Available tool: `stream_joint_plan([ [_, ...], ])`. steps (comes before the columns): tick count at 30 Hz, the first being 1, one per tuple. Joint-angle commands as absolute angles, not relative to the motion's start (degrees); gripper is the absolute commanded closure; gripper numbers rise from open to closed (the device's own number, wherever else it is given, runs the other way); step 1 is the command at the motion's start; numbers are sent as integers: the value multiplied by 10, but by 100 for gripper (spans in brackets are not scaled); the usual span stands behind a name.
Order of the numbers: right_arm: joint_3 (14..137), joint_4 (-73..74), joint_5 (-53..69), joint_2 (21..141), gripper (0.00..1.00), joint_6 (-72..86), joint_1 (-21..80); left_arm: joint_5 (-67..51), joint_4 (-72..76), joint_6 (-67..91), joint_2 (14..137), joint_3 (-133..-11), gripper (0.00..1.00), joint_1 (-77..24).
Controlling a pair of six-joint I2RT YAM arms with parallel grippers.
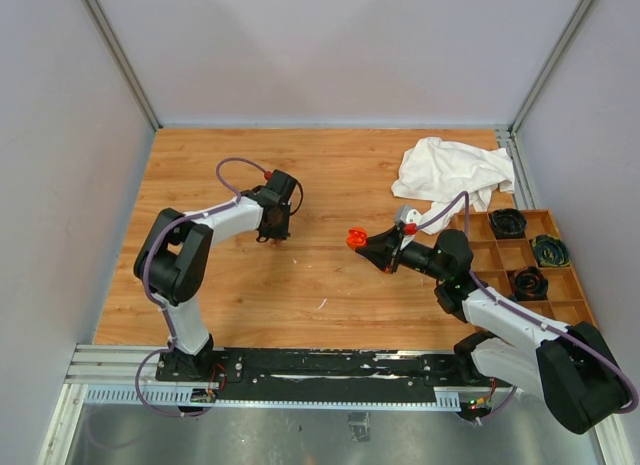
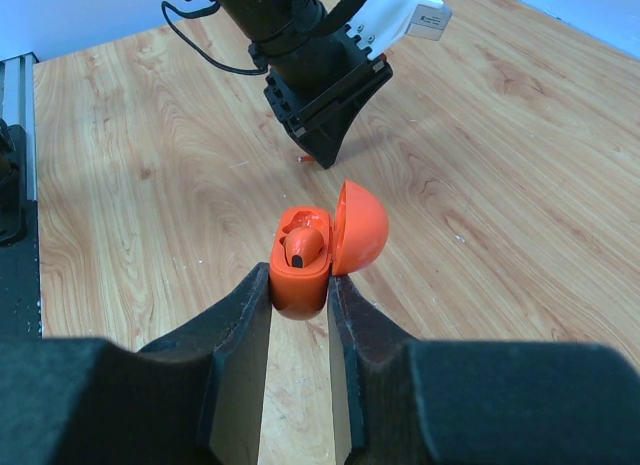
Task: Insert the wireless bluetooth earbuds into the charging case
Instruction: Pick up the earbud from the center of the board.
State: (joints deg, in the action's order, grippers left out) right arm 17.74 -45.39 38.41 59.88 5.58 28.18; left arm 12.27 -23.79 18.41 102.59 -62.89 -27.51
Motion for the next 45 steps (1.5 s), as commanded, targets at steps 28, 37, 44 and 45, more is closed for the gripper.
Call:
stream_joint_plan([
  [28,194,-459,388,589,99,46,303,100,-286,177,1038,-656,82,-277],
  [37,192,-470,388,593,99,47,307,97,-202,211,940,-609,85,-296],
  [44,188,-486,385,597,99,47,311,147,-117,243,858,-567,85,-354],
  [45,187,-491,384,597,99,48,312,155,-99,247,843,-559,85,-363],
])
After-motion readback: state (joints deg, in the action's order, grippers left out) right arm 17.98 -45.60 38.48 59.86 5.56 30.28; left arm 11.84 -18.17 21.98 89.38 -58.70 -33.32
